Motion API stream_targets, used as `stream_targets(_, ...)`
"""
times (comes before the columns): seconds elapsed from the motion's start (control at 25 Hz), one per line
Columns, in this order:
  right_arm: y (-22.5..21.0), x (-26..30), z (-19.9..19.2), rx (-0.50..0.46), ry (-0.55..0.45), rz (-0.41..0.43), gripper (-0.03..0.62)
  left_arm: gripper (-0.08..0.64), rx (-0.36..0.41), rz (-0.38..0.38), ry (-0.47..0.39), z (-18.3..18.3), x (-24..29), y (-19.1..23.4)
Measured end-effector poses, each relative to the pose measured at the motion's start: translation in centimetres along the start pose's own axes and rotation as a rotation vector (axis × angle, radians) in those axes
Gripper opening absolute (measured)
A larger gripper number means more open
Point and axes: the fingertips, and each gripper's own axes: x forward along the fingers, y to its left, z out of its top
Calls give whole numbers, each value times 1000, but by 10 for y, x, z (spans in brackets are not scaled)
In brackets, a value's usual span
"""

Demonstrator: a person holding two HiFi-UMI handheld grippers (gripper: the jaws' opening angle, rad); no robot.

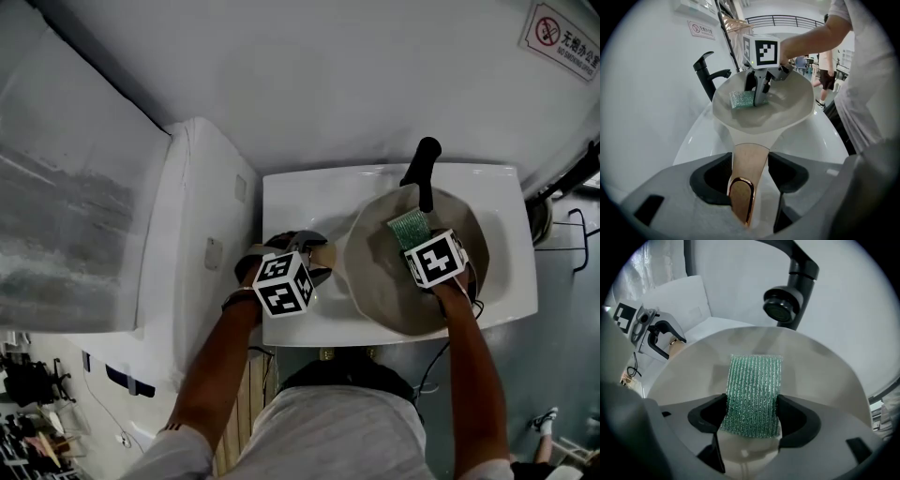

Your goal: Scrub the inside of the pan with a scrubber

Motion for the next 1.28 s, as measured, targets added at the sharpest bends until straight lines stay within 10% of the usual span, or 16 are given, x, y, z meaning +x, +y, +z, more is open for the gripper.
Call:
stream_targets(0.32, -11, -20, -5, -14, 3, -42, 341, 252, 0, -2, -3, 1, 1, 0)
stream_targets(0.68, 58, -36, 18, -147, -52, 93, 339, 253, -6, -11, -1, 0, 1, 0)
stream_targets(1.28, 61, -9, -22, -193, 124, 92, 339, 253, -16, -16, -10, -1, 1, 0)
